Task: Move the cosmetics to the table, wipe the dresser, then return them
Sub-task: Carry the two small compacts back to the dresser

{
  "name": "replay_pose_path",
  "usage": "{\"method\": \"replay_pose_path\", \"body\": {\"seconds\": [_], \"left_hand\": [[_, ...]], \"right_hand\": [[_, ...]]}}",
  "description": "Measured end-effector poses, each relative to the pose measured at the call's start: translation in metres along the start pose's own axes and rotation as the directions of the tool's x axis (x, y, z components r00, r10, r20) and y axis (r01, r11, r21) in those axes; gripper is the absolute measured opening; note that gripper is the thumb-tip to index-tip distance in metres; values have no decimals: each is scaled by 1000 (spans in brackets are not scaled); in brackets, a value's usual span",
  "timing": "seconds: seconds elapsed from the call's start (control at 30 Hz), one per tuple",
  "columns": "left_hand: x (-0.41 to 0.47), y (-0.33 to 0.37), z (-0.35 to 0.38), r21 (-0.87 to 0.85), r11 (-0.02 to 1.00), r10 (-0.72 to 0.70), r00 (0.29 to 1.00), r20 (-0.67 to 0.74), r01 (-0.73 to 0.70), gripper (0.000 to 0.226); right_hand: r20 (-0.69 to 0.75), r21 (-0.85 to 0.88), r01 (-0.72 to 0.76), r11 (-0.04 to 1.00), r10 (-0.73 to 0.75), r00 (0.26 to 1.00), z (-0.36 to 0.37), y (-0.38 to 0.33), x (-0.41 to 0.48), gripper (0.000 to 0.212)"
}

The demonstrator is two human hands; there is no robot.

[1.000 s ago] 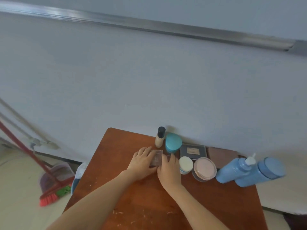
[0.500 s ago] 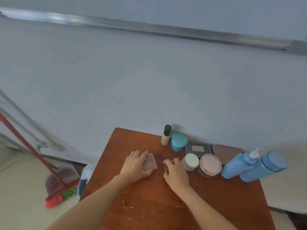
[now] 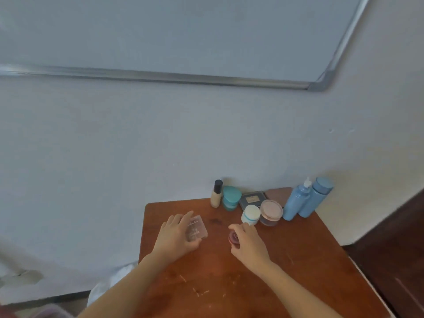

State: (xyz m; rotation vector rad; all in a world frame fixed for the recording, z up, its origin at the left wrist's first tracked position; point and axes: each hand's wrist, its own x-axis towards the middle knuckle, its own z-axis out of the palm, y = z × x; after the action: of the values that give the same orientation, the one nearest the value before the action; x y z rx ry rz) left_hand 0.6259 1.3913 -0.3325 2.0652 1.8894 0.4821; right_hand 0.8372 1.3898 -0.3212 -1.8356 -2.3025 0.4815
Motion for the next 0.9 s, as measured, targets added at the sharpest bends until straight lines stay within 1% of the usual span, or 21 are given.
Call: {"method": "replay_pose_path", "body": {"seconds": [0.13,0.23,0.37,0.47,0.53,0.63,0.77,0.9], "left_hand": [[-6,-5,-25,-30,986,165,986,13,-164,80],[-24,-1,-34,-74,951,306,949,72,-301,80],[-54,19,-28,-122,879,477,855,202,-461,81],[-77,55,-19,-193,783,621,749,231,-591,81],[-96,84,-13,-261,700,714,654,249,-665,80],[-133,129,-3,-331,566,824,503,262,-755,78],[-213,192,11,-404,381,920,298,254,-832,78],[-318,240,17,-542,272,949,128,288,-795,103]], "right_hand": [[-103,19,-158,987,159,982,-2,-24,-46,45],[-177,50,-266,963,271,946,-3,-41,-87,45],[-250,110,-439,892,452,856,0,-57,-150,45],[-284,122,-559,820,569,772,0,-56,-210,45],[-319,150,-637,756,647,693,-4,-54,-255,44],[-398,211,-721,660,732,554,-9,-58,-324,45],[-461,327,-790,519,817,346,3,-80,-434,46],[-484,405,-848,342,867,118,25,-116,-553,45]]}}
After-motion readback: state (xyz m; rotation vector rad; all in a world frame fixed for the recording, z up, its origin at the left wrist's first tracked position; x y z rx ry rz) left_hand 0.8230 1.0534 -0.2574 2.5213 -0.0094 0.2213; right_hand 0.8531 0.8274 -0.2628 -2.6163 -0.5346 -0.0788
